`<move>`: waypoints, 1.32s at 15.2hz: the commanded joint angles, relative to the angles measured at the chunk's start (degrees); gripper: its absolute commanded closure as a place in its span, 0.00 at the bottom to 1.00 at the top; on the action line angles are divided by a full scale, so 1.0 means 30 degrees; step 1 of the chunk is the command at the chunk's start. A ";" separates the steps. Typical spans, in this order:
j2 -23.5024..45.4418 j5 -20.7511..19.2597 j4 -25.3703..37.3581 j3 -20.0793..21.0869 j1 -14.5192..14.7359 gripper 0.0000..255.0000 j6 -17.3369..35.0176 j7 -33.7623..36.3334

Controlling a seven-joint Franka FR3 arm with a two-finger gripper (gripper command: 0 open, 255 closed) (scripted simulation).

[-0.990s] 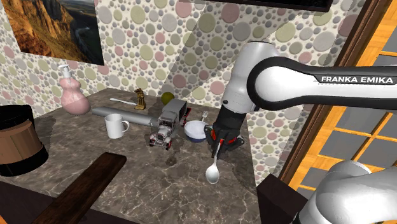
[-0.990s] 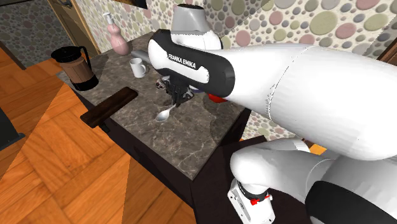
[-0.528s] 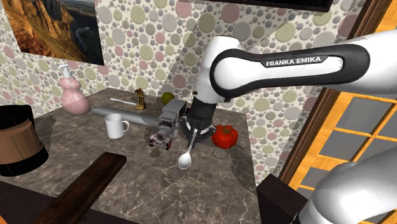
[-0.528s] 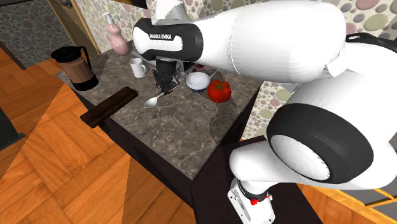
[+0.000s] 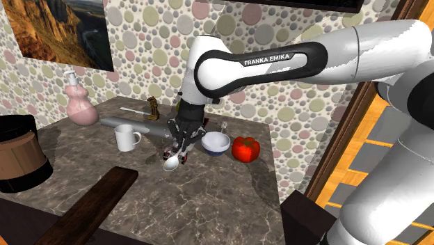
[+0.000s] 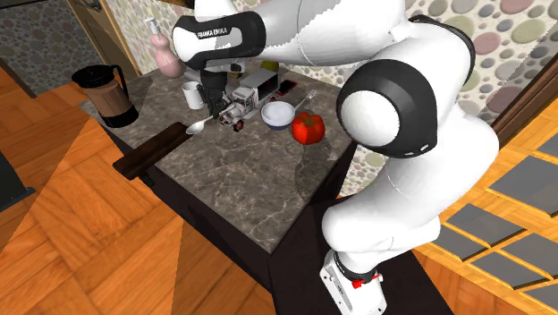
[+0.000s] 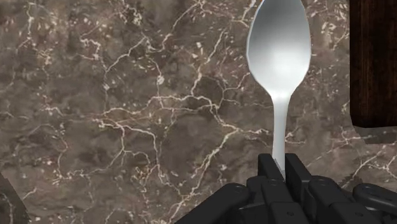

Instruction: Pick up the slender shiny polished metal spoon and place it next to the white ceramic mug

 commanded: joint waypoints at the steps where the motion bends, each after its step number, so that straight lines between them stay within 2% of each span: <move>1: 0.2160 -0.1603 0.2034 0.0298 0.0112 1.00 -0.0203 0.0984; 5: 0.6161 -0.4480 0.6300 0.0183 0.1397 1.00 -0.1172 0.2665; 10: 1.1245 -0.7306 1.3326 -0.0764 0.4193 1.00 -0.3614 0.3755; 12: 1.3636 -0.8255 1.7302 -0.1303 0.5737 1.00 -0.5179 0.3818; 13: 1.6331 -0.9108 2.2259 -0.1868 0.7553 1.00 -0.7227 0.3604; 20: 1.5486 -0.8813 1.8694 -0.1779 0.6530 1.00 -0.4706 0.3682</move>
